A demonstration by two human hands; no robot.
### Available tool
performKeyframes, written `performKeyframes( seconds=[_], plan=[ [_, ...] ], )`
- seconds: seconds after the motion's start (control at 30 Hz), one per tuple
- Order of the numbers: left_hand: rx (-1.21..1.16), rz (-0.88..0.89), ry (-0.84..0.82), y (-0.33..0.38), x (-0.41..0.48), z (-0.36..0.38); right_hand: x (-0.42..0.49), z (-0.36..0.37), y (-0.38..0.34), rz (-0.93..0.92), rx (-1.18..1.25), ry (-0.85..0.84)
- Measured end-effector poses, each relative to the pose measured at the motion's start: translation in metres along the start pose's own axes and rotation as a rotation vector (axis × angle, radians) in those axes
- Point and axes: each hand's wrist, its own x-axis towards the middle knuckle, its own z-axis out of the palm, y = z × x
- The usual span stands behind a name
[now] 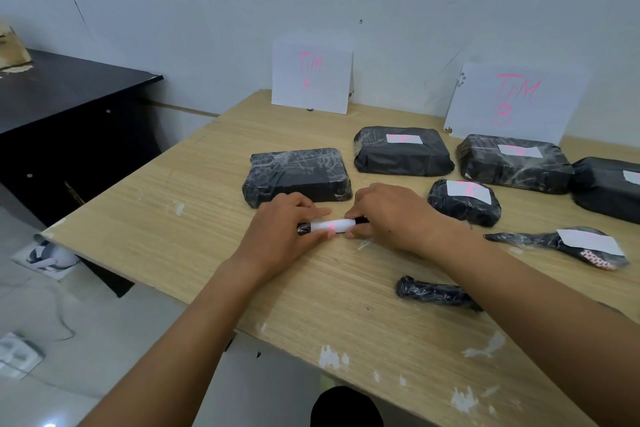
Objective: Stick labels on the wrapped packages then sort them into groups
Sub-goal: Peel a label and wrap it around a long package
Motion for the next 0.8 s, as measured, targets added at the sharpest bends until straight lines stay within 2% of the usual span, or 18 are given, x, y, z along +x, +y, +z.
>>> performKeyframes(
  seconds=[0.1, 0.33, 0.8],
  plan=[
    [-0.047, 0.015, -0.024, 0.005, 0.001, 0.006, -0.002, 0.003, -0.003, 0.013, 0.026, 0.066],
    [-0.056, 0.029, 0.042, 0.003, -0.002, 0.010, -0.006, 0.009, -0.008, -0.029, 0.017, 0.192],
    [-0.033, -0.004, 0.035, -0.012, -0.014, -0.002, -0.010, 0.009, 0.000, 0.006, -0.002, 0.180]
  ],
)
